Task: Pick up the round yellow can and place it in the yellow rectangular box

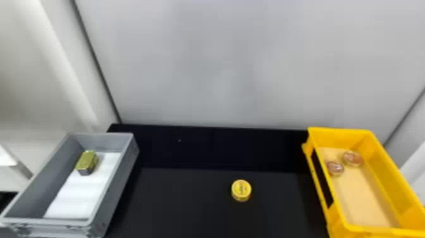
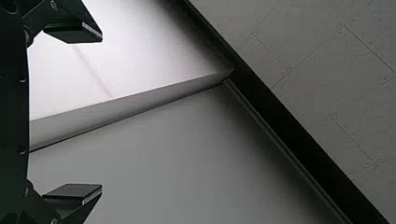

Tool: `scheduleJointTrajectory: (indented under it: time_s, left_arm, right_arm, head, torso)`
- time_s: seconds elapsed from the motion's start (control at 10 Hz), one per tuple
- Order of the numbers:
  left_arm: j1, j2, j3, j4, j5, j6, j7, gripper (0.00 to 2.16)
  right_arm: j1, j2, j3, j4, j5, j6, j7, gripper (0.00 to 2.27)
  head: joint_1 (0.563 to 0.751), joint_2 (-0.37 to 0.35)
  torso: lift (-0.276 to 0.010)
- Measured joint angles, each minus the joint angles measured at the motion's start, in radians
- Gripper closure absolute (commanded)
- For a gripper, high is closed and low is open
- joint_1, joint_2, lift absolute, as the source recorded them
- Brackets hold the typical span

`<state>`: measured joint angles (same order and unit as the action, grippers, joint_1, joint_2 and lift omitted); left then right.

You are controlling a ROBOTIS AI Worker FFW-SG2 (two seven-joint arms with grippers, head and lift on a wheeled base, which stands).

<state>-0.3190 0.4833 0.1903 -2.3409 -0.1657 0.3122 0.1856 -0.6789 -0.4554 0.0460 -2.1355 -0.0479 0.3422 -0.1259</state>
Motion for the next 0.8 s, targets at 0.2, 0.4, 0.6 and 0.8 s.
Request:
scheduleJointTrajectory:
  time_s: [0.2, 0.4, 0.6, 0.8]
  left_arm:
    - [0.002, -0.001, 0.000, -0.001, 0.000, -0.001, 0.000, 0.14]
    - [0.004, -0.001, 0.000, -0.001, 0.000, -0.002, 0.000, 0.14]
    - [0.005, -0.001, 0.001, -0.001, 0.000, -0.003, 0.000, 0.14]
    - [0.005, -0.001, 0.001, -0.001, 0.000, -0.004, 0.000, 0.14]
  right_arm:
    - [0.001, 0.000, 0.001, 0.001, -0.002, 0.000, 0.000, 0.36]
    - [0.002, 0.001, 0.006, 0.005, -0.003, -0.003, -0.001, 0.36]
    - [0.003, 0.002, 0.010, 0.011, -0.003, -0.010, -0.001, 0.35]
    - [0.003, 0.004, 0.010, 0.014, -0.008, -0.002, -0.002, 0.35]
  head:
    - [0.663, 0.054]
    - [0.663, 0.054]
    - [0.663, 0.054]
    - [0.663, 0.054]
  torso:
    - [-0.009]
    - [-0.009]
    - [-0.009]
    - [-0.009]
